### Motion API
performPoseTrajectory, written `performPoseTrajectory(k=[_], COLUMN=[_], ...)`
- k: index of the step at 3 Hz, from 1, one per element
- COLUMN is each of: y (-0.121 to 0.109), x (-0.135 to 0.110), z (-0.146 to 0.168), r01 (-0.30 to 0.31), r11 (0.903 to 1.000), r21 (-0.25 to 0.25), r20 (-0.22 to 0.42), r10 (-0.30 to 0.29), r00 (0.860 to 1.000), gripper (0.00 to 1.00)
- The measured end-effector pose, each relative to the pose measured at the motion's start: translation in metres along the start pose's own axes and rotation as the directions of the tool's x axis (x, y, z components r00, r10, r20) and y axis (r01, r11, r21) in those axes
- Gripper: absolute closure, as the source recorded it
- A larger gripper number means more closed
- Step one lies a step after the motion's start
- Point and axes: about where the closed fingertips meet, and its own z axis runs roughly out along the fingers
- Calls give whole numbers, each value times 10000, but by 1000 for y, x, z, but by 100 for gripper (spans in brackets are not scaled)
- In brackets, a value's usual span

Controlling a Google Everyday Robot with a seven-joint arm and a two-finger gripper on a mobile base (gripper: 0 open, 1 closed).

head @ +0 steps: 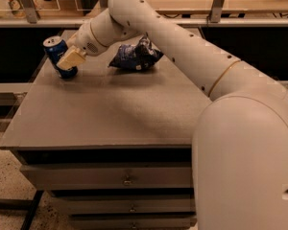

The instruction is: Pick pepsi can

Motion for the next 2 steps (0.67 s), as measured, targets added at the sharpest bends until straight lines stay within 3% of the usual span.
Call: performPoseTrajectory(k=[1, 2], y=[1, 1], x=[-8, -10], z=[1, -7], r01=[-220, -600], r11=[9992, 9957], r21=[-342, -705], r20=[165, 525], r10=[226, 638], r00=[9996, 9966], gripper=[88, 100])
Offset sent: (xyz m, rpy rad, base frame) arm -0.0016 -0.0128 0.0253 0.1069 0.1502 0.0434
